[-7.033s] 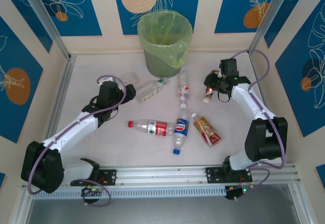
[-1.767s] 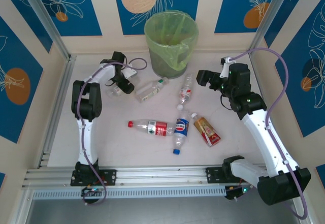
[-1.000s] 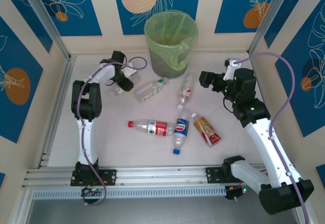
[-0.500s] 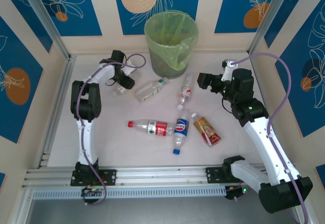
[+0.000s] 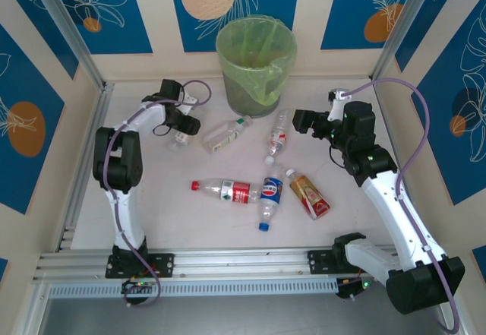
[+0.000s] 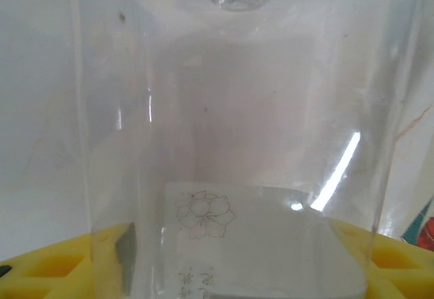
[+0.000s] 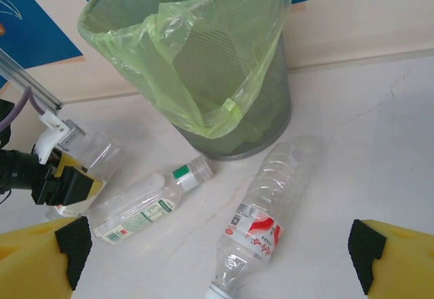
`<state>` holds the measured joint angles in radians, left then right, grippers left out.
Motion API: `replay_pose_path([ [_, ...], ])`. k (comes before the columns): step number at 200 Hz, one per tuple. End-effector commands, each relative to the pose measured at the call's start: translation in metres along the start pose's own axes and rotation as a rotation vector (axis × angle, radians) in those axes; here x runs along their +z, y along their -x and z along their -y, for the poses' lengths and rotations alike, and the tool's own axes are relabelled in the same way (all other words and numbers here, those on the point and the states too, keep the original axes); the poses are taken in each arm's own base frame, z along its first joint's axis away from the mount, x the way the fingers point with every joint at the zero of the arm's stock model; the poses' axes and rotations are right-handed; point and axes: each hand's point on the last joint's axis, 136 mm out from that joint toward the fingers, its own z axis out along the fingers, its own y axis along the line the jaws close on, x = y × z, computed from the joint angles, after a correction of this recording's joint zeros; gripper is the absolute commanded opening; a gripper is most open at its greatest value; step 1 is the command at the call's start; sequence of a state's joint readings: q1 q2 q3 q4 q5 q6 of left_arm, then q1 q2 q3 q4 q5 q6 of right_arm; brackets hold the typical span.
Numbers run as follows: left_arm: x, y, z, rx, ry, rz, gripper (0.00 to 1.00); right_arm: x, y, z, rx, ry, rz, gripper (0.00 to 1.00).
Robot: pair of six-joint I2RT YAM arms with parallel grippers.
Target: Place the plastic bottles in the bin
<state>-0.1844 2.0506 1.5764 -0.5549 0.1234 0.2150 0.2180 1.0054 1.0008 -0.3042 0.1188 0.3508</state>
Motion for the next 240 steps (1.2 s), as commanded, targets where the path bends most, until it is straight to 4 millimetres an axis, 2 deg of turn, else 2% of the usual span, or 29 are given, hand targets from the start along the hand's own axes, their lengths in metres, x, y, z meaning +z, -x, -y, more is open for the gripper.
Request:
replay_pose_path([
  [1, -0.018, 0.008, 0.003, -0.102, -0.021, 0.064, 0.44, 0.002, 0.001, -0.001, 0.003, 0.016, 0.008, 0.99],
  [23, -0.027, 0.004, 0.003, -0.164, -0.008, 0.063, 0.44, 0.005, -0.001, 0.000, 0.009, 0.014, 0.001, 0.99],
  [40, -0.042, 0.010, 0.006, -0.213, -0.015, 0.087, 0.45, 0.008, -0.002, 0.000, 0.021, 0.018, -0.009, 1.00],
  [67, -0.070, 0.025, 0.008, -0.302, -0.018, 0.149, 0.45, 0.014, -0.004, 0.001, 0.048, 0.014, -0.024, 0.99],
  [98, -0.098, 0.046, 0.019, -0.358, -0.058, 0.238, 0.45, 0.021, -0.010, 0.006, 0.098, 0.000, -0.037, 0.99],
  [138, -0.137, 0.072, 0.033, -0.426, -0.142, 0.375, 0.45, 0.028, -0.049, 0.037, 0.237, -0.162, -0.172, 1.00],
  [158, -0.156, 0.083, 0.038, -0.472, -0.183, 0.451, 0.45, 0.030, -0.063, 0.039, 0.285, -0.153, -0.196, 0.99],
  [180, -0.178, 0.098, 0.054, -0.469, -0.281, 0.525, 0.45, 0.032, -0.069, 0.045, 0.332, -0.177, -0.198, 1.00],
  [200, -0.194, 0.106, 0.063, -0.442, -0.278, 0.549, 0.45, 0.033, -0.071, 0.050, 0.350, -0.194, -0.194, 0.99],
  [240, -0.226, 0.134, 0.081, -0.448, -0.369, 0.669, 0.44, 0.035, -0.069, 0.045, 0.357, -0.159, -0.183, 1.00],
])
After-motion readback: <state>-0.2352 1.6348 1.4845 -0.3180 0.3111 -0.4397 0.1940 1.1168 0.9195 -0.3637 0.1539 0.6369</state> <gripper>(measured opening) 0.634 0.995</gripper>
